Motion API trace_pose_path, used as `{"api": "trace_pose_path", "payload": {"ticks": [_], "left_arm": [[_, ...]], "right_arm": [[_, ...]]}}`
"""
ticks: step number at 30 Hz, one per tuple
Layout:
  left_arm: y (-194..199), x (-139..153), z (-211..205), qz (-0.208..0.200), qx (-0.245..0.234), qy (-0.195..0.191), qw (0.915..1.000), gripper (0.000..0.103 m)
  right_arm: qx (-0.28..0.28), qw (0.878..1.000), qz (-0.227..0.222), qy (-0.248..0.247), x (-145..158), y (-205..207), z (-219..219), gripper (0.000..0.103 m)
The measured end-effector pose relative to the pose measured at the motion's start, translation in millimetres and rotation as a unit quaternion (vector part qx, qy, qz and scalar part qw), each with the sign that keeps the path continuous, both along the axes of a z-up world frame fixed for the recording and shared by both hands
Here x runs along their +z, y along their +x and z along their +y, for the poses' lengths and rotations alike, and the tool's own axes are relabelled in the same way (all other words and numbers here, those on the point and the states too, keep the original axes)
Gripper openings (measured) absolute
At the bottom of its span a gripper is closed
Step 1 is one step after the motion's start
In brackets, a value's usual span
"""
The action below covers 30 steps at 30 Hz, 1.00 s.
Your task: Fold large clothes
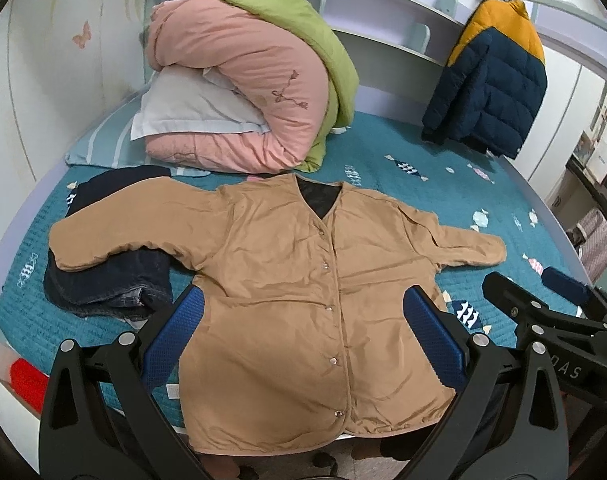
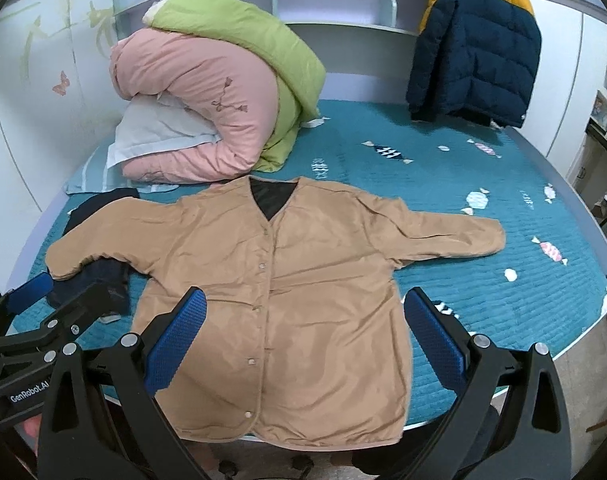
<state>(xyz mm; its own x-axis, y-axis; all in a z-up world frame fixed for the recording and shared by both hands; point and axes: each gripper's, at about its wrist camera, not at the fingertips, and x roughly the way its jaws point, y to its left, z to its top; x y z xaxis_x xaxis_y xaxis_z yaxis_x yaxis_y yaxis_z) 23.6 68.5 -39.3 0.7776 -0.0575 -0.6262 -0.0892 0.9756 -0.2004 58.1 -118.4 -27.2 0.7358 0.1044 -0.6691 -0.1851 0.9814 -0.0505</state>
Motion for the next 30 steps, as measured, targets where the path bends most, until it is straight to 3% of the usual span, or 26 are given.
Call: {"api": "trace_pose_path", "payload": {"ticks": [9, 12, 15, 19, 23, 27, 30], "left_arm": [[-0.8, -8.2, 39.2, 0.009, 0.034, -0.003, 0.9994, 0.099], [0.6, -17.9, 56.2, 0.030, 0.040, 0.002, 0.9987, 0.099], [-0.6, -29.5, 74.6, 0.049, 0.055, -0.002, 0.9973, 0.099], [-3.7, -48.0, 109.5, 0.075, 0.091, -0.009, 0.9930, 0.099], [-10.4, -60.0, 144.0, 0.090, 0.127, -0.017, 0.9877, 0.099], [-11.9, -73.0, 189.7, 0.104, 0.157, -0.043, 0.9813, 0.099], [-8.2, -80.9, 219.2, 0.118, 0.187, -0.029, 0.9748, 0.099]], "right_arm": [[-0.013, 0.991, 0.114, 0.072, -23.4, 21.0, 18.8, 0.096], [-0.020, 0.986, 0.124, 0.107, -29.3, 24.5, 26.2, 0.096], [-0.017, 0.982, 0.125, 0.138, -35.6, 28.2, 35.6, 0.096], [-0.011, 0.982, 0.086, 0.170, -38.1, 28.7, 50.6, 0.096], [0.001, 0.984, 0.041, 0.171, -37.6, 31.3, 72.0, 0.096], [0.025, 0.983, 0.039, 0.175, -38.3, 45.7, 96.7, 0.096], [0.037, 0.985, 0.041, 0.165, -42.9, 61.5, 116.8, 0.096]]}}
